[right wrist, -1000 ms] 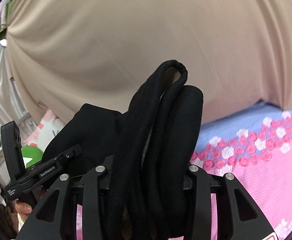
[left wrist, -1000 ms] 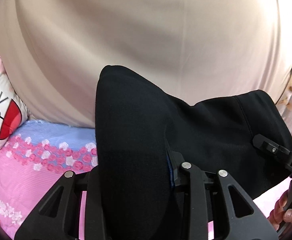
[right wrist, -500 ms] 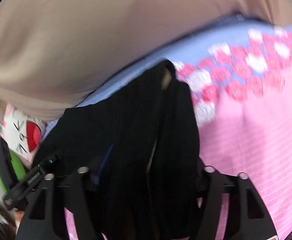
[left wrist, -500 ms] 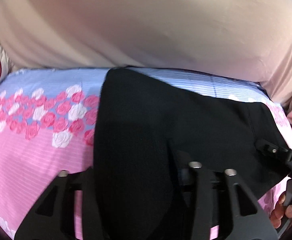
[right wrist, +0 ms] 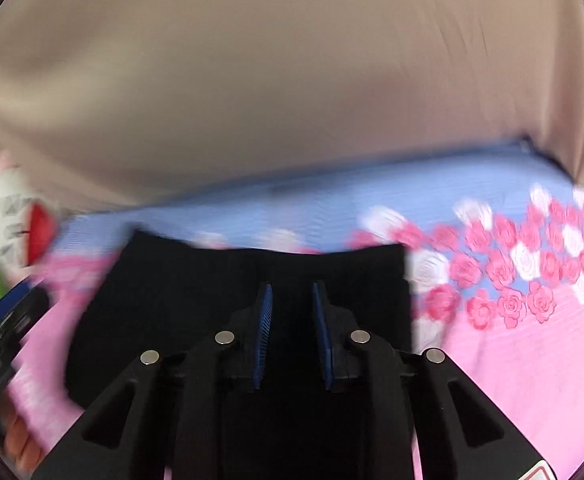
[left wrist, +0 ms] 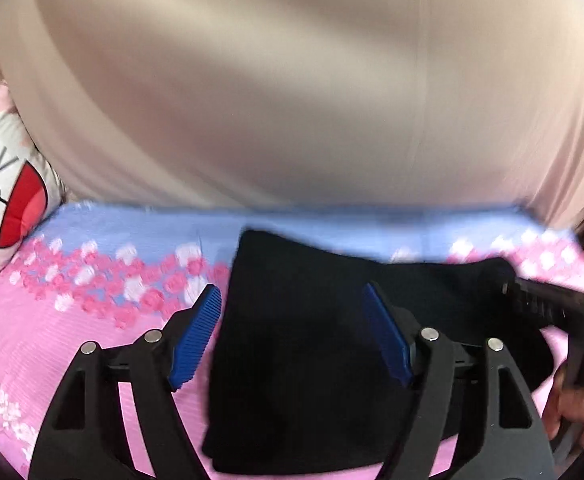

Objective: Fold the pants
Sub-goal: 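Lower the folded pants onto the bedspread and open both tools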

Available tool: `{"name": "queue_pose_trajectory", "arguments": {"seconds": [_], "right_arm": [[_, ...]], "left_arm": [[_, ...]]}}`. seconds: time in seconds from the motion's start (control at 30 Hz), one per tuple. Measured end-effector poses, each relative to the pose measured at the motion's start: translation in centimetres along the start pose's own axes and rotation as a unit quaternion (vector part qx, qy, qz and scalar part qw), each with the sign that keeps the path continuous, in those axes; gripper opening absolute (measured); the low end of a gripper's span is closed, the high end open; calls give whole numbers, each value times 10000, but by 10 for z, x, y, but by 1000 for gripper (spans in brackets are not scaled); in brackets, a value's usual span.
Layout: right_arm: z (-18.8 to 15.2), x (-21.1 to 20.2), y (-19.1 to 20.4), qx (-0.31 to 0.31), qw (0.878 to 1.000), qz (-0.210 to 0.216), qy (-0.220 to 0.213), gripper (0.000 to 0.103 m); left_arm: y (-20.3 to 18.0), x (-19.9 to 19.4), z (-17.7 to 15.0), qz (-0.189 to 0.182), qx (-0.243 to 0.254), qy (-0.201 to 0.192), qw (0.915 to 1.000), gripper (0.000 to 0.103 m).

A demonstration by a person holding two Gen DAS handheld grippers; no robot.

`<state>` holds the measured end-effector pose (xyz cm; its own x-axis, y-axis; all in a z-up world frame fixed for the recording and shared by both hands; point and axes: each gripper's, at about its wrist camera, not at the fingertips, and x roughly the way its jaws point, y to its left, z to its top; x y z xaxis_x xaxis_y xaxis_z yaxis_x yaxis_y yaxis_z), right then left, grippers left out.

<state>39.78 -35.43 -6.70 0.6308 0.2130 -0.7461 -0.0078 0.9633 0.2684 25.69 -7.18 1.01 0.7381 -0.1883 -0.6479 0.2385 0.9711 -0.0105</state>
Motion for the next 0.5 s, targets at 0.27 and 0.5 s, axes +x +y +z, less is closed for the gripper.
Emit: {"name": "queue_pose_trajectory", "arguments": {"seconds": [0.27, 0.5], "right_arm": [[-20, -41, 1, -3, 9988, 368, -309, 16], [-46, -60, -14, 215, 9989, 334, -241, 15]], "left_arm": [[17, 35, -23, 151, -170, 470, 9986, 68], [13, 14, -27, 255, 26, 373, 9990, 69]]}}
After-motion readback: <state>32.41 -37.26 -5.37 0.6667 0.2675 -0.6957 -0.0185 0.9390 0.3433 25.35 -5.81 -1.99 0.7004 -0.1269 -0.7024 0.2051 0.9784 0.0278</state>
